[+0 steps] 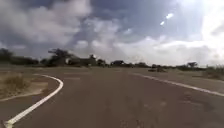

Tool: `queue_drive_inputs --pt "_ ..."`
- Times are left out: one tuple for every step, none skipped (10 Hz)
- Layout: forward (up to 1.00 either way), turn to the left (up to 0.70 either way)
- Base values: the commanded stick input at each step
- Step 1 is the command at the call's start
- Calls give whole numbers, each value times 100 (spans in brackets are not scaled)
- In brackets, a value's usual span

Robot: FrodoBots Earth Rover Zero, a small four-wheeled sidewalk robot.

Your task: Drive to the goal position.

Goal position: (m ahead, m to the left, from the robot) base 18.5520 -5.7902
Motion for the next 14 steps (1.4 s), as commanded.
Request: queue_drive_inputs --pt "100 0" --pt "100 0" --pt "100 0" --pt "100 0" --pt "100 0" --pt "100 -40" --pt "100 -40" --pt "100 -40" --pt "100 -40" --pt "100 -40" --pt "100 -40" --pt "100 0" --pt "100 0" --pt "100 0"
